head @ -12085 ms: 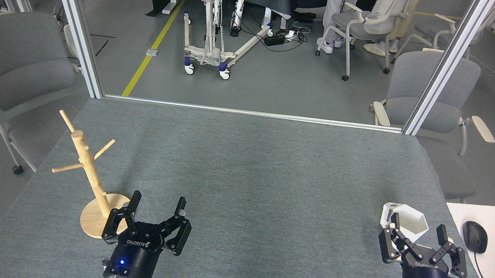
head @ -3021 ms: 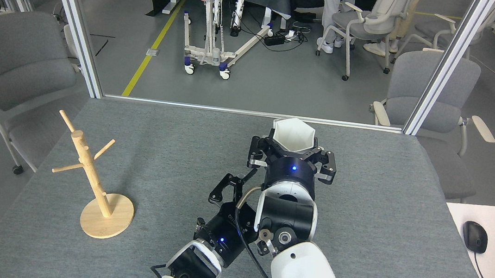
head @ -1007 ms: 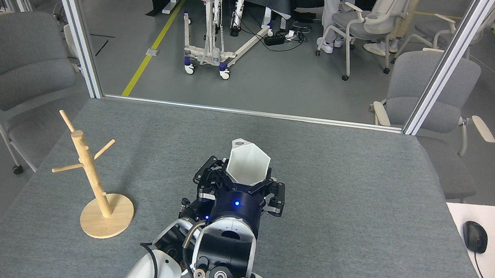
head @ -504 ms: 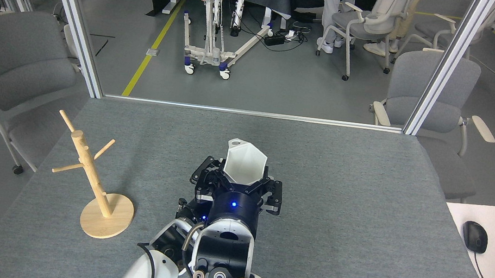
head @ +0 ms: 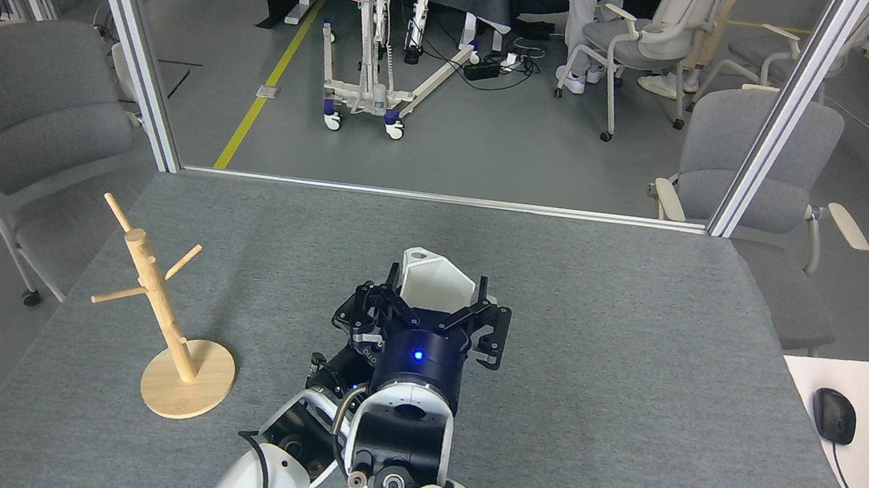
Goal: Hang cup on storage rack
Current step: 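Open the right gripper and withdraw it from the cup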
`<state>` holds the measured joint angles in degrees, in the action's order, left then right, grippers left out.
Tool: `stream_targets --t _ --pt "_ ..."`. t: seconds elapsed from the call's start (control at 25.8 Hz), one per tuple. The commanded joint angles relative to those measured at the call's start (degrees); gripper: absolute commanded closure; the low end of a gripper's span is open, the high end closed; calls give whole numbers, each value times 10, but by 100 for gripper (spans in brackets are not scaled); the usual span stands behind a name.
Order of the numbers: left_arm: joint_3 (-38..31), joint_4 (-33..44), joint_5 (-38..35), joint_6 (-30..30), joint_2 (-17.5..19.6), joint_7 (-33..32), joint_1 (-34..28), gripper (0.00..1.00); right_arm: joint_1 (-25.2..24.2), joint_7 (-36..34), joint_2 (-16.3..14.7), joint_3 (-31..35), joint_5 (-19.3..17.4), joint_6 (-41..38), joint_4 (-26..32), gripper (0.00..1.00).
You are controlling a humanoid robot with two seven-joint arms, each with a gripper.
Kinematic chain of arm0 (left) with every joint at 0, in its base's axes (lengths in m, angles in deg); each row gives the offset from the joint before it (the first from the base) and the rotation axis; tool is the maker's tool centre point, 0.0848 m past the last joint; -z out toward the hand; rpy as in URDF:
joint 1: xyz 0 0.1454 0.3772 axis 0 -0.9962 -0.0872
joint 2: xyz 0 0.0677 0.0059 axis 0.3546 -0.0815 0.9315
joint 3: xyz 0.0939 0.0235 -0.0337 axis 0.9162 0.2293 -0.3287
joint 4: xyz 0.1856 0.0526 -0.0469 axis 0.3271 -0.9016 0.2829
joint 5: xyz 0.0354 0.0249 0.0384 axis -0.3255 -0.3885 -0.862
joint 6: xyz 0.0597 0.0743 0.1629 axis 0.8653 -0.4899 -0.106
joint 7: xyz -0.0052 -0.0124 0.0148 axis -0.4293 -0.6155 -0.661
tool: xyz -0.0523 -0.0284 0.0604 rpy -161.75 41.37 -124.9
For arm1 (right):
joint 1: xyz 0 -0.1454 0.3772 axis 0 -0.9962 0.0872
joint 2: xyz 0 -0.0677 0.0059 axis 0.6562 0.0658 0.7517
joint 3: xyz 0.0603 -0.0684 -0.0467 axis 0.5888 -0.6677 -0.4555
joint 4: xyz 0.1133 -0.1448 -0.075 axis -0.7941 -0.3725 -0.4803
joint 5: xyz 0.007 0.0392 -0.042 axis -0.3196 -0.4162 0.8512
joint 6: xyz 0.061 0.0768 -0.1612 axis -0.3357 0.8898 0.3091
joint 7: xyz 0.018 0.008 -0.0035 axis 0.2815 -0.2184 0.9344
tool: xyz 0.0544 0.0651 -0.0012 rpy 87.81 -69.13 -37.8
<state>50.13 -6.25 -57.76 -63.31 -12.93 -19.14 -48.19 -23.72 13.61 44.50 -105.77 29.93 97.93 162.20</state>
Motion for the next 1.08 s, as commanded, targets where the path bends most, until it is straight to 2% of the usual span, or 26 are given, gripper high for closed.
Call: stream_targets --t 0.0,0.31,0.43,0.54,0.58,0.66,0.77,0.85,0.89,0.93,1.05 --pt "0 0 0 0 0 0 0 100 -1 -67 1 0 -6 -1 -1 2" --pt "-1 7 -1 -1 2 1 -13 100 -8 -192 2 17 -17 2 0 2" --pt "-1 23 -1 -1 13 2 -28 100 -7 -248 -1 65 -18 1 8 4" --pt "0 50 -1 -1 27 5 -49 100 -5 -290 -11 149 -33 -15 13 4" --pt "-1 67 -1 -1 38 6 -62 100 -5 -303 -24 184 -55 -29 15 4" --pt "-1 111 -1 -1 65 9 -91 100 -7 -339 -51 245 -129 -74 18 4" --pt "-2 177 -1 -2 111 23 -137 100 -11 -419 -119 355 -290 -185 15 4" --pt "-3 200 -1 -4 137 45 -158 100 -38 -481 -159 419 -369 -291 0 3" --pt "-5 205 -1 -7 154 58 -170 100 -60 -506 -170 450 -385 -340 -13 2" --pt "-6 209 -1 -10 170 69 -182 100 -81 -523 -175 479 -384 -374 -24 2" --pt "-25 212 -1 -15 201 108 -215 100 -129 -531 -175 523 -356 -408 -38 2"
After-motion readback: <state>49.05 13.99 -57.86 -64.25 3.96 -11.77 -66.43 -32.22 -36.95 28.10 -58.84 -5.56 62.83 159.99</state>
